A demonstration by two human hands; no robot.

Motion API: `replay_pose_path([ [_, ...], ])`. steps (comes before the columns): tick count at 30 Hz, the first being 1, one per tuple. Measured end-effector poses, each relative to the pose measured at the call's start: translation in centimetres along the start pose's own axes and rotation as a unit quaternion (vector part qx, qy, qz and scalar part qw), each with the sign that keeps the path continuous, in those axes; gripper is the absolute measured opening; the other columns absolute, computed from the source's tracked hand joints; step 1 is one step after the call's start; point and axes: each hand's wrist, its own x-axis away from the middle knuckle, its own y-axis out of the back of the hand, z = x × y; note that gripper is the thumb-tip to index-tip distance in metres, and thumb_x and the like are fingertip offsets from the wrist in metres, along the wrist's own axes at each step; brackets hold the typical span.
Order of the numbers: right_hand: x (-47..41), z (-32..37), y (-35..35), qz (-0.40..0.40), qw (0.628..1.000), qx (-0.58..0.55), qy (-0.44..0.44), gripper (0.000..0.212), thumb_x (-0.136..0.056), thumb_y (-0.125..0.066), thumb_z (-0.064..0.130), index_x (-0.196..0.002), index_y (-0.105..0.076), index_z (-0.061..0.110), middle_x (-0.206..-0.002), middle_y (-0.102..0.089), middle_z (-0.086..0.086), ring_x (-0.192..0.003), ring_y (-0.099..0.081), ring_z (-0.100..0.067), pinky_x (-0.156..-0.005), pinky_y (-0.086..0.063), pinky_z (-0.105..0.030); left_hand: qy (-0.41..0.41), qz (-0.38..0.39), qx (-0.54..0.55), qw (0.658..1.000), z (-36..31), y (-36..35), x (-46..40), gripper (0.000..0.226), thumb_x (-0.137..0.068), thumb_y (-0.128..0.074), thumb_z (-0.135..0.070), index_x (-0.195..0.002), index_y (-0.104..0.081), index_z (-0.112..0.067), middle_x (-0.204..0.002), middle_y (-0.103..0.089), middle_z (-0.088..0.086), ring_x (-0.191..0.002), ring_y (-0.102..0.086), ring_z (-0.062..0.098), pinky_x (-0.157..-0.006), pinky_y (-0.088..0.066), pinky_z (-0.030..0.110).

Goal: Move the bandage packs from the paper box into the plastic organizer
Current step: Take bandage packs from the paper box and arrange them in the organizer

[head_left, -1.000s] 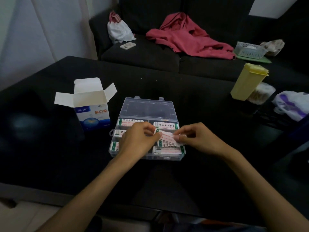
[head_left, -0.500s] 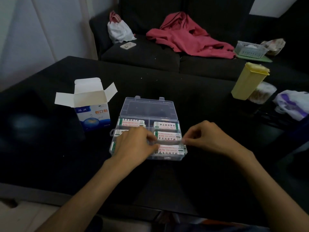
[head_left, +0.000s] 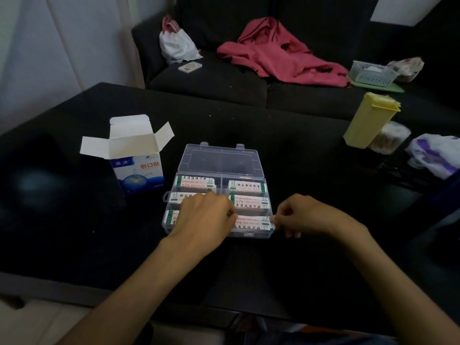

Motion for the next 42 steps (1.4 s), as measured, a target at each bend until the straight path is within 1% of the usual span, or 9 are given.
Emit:
replay_pose_path([
  [5,0.0,-0.3,0.6,-0.047,0.997,-0.06,0.021,0.023,-0.088,-0.062,0.037,-0.072,-0.063,0.021,-0.069,-0.061,0.004,-0.063,-0.055,-0.006,-0.059,-0.044,-0.02,-0.002,-0.006,-0.012,1.0,0.0,-0.1,-0.2,0.026,-0.091,-0.056,-0.045,-0.109,-0.068,-0.032,-0.101,-0.069,-0.008,-0.091,-0.064,0.012,-0.08,-0.051,0.031],
  [9,0.6,-0.9,1.7,-0.067,0.991,-0.099,0.053,0.014,-0.081,-0.07,0.035,-0.077,-0.07,0.022,-0.075,-0.066,0.006,-0.072,-0.059,-0.006,-0.062,-0.044,-0.018,0.003,-0.004,-0.006,1.0,-0.1,0.0,-0.4,0.026,-0.088,-0.059,-0.046,-0.109,-0.067,-0.032,-0.1,-0.069,-0.009,-0.093,-0.063,0.011,-0.08,-0.048,0.029],
  [13,0.5,-0.6,1.3,-0.042,0.995,-0.062,0.059,0.004,-0.081,-0.071,0.026,-0.079,-0.071,0.022,-0.078,-0.068,0.007,-0.07,-0.06,-0.004,-0.061,-0.044,-0.016,0.004,-0.011,-0.007,1.0,-0.2,0.1,-0.3,0.029,-0.087,-0.06,-0.047,-0.11,-0.066,-0.03,-0.1,-0.07,-0.009,-0.093,-0.064,0.011,-0.081,-0.05,0.031],
  [18,0.0,-0.1,0.6,-0.035,0.997,-0.042,0.063,0.005,-0.08,-0.071,0.025,-0.077,-0.068,0.026,-0.082,-0.067,0.01,-0.078,-0.062,-0.004,-0.069,-0.05,-0.019,0.014,0.007,0.016,1.0,-0.2,0.2,-0.2,0.034,-0.084,-0.064,-0.047,-0.114,-0.065,-0.033,-0.105,-0.069,-0.01,-0.096,-0.063,0.01,-0.084,-0.051,0.032],
  [25,-0.1,-0.5,1.1,-0.105,0.99,0.001,0.094,0.007,-0.078,-0.073,0.034,-0.078,-0.067,0.036,-0.084,-0.064,0.011,-0.079,-0.06,-0.005,-0.079,-0.054,-0.031,0.049,-0.004,0.058,0.997,-0.1,0.3,-0.2,0.028,-0.079,-0.071,-0.041,-0.105,-0.067,-0.032,-0.096,-0.068,-0.014,-0.09,-0.062,0.005,-0.082,-0.052,0.031],
  [30,-0.4,0.4,-0.1,-0.079,0.988,0.078,0.103,0.027,-0.08,-0.07,0.039,-0.107,-0.066,0.034,-0.085,-0.054,0.012,-0.079,-0.056,-0.006,-0.079,-0.052,-0.029,0.057,0.021,0.08,0.995,-0.2,0.3,-0.5,0.026,-0.079,-0.072,-0.041,-0.104,-0.068,-0.033,-0.097,-0.068,-0.013,-0.089,-0.061,0.005,-0.081,-0.052,0.031],
  [36,0.0,0.2,0.1,-0.083,0.986,0.105,0.1,0.022,-0.083,-0.069,0.034,-0.104,-0.068,0.033,-0.083,-0.047,0.018,-0.082,-0.053,-0.004,-0.078,-0.05,-0.026,0.043,0.039,0.101,0.993,0.7,1.3,-0.7,0.023,-0.089,-0.064,-0.028,-0.11,-0.068,-0.035,-0.111,-0.067,-0.016,-0.093,-0.058,-0.002,-0.071,-0.043,0.015],
  [39,0.0,0.2,0.1,-0.082,0.986,0.105,0.1,0.022,-0.083,-0.068,0.033,-0.105,-0.067,0.034,-0.083,-0.046,0.018,-0.084,-0.053,-0.004,-0.079,-0.05,-0.027,0.036,0.059,0.091,0.993,0.8,1.4,-0.5,0.027,-0.089,-0.062,-0.023,-0.113,-0.067,-0.036,-0.112,-0.067,-0.015,-0.093,-0.062,0.002,-0.078,-0.053,0.023],
  [42,-0.1,0.2,0.1,-0.085,0.986,0.104,0.101,0.021,-0.083,-0.069,0.033,-0.105,-0.068,0.034,-0.081,-0.046,0.019,-0.083,-0.053,-0.003,-0.078,-0.05,-0.026,0.025,0.056,0.062,0.996,0.5,1.3,-0.3,0.03,-0.09,-0.057,-0.021,-0.114,-0.067,-0.036,-0.114,-0.066,-0.013,-0.096,-0.061,0.007,-0.078,-0.05,0.025],
])
